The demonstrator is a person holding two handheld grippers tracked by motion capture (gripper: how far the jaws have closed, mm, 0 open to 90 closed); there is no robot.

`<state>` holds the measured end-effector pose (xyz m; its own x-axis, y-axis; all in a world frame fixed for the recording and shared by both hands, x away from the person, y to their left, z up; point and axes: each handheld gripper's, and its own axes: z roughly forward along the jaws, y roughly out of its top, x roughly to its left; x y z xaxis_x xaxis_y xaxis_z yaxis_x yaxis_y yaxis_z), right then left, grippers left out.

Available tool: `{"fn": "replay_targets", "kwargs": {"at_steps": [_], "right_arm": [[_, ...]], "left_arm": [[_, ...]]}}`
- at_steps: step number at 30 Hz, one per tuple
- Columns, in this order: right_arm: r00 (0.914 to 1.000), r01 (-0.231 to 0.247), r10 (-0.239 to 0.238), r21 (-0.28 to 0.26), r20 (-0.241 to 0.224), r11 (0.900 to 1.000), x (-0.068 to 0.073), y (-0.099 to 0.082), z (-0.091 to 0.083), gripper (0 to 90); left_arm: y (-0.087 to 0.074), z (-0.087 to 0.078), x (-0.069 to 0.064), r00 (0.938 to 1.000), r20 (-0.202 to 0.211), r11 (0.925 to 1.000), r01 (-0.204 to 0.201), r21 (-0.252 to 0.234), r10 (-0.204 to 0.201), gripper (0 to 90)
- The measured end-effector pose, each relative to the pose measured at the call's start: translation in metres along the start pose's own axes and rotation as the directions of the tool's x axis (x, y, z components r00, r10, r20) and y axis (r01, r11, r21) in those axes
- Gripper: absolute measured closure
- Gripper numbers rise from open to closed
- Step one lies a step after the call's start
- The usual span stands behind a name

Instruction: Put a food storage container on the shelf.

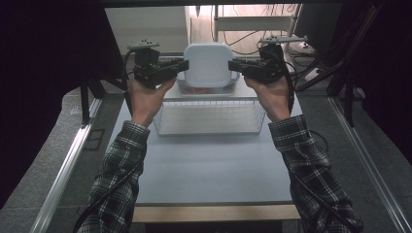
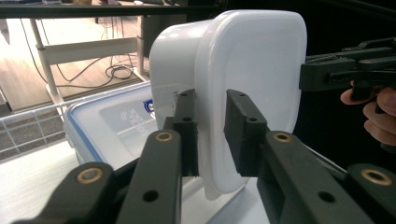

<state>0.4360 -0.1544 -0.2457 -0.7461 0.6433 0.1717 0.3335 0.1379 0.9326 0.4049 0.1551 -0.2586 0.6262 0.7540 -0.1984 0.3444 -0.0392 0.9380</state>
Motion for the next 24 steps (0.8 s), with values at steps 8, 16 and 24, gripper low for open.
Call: {"fn": "replay_targets", "kwargs": {"at_steps": [8,16,24], "right_arm": [[0.9997,-0.002,0.002,-0.004,0.023,1.0000,-0.002,0.007,0.009,72.6],[0.9994,-0.003,0.003,-0.005,0.035,1.0000,-0.005,0.010,0.015,69.4],[0.9990,-0.011,0.011,-0.007,0.044,0.9999,-0.009,0.013,0.021,65.4]], "left_arm": [[0.003,0.007,0.004,0.9998,-0.016,0.9997,0.010,-0.023,-0.011,68.0],[0.007,0.013,0.006,0.9995,-0.031,1.0000,-0.005,-0.008,0.005,65.8],[0.010,0.018,0.005,0.9979,-0.059,0.9996,-0.028,0.002,0.028,61.9]]}}
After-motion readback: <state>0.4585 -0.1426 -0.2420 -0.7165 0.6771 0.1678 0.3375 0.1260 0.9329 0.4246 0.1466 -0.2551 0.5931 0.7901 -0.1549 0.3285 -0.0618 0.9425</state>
